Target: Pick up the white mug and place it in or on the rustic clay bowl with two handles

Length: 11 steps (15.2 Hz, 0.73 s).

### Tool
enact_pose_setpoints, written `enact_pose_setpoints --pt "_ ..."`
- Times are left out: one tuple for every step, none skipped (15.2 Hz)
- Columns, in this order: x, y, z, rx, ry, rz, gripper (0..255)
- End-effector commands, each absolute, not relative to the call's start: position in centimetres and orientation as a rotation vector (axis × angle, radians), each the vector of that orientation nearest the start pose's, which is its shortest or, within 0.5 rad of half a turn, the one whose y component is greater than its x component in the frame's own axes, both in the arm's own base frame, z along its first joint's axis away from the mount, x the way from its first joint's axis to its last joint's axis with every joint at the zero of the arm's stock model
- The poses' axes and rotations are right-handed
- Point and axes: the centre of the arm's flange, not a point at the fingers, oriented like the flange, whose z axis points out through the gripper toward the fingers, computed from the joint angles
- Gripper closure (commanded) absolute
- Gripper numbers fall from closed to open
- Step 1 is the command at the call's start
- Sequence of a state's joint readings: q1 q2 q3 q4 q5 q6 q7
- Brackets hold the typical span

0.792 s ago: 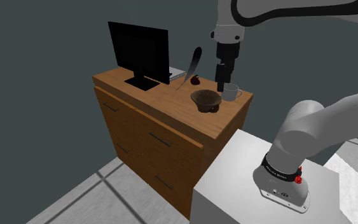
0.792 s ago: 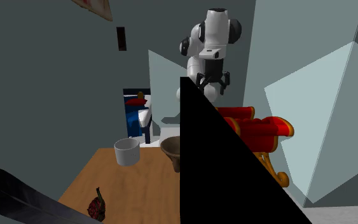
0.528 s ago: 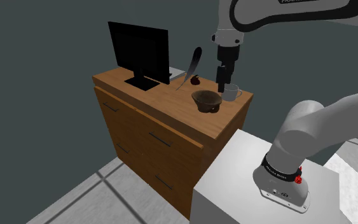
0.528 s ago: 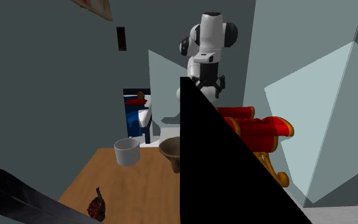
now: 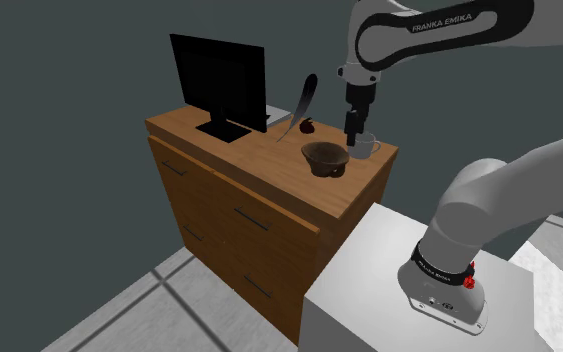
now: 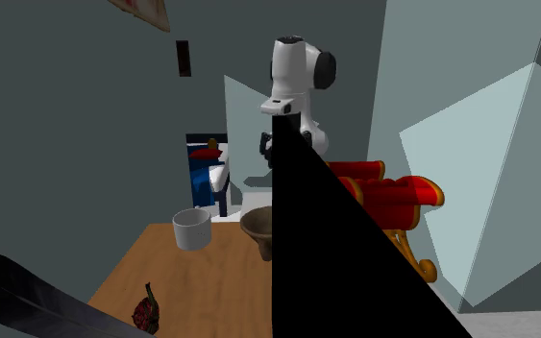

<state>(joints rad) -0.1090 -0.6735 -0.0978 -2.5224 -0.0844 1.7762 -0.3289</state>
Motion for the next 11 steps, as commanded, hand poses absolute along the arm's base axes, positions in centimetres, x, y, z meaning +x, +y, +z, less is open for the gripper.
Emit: enact_pose_setpoints --pt "33.7 -10.4 47.7 -3.137 -0.267 0.117 0" --pt "34.0 -11.4 47.1 -3.139 -0.270 0.115 0" --pt "34.3 -12.5 46.5 -3.142 -0.272 0.113 0" --pt "34.6 -13.6 45.9 -3.145 -0.274 0.112 0" --pt "34.9 -14.7 45.4 -3.147 -0.276 0.110 0" --pt "35.3 -15.8 44.8 -3.150 -0.278 0.109 0" --pt "35.6 -16.9 44.2 -3.153 -0.280 0.107 0" --pt "35.9 -18.0 43.6 -3.155 -0.282 0.105 0" --pt "36.2 -19.1 43.0 -3.158 -0.284 0.104 0" --pt "36.5 -20.2 42.4 -3.161 -0.286 0.102 0" --pt "36.9 -21.3 41.9 -3.163 -0.288 0.101 0"
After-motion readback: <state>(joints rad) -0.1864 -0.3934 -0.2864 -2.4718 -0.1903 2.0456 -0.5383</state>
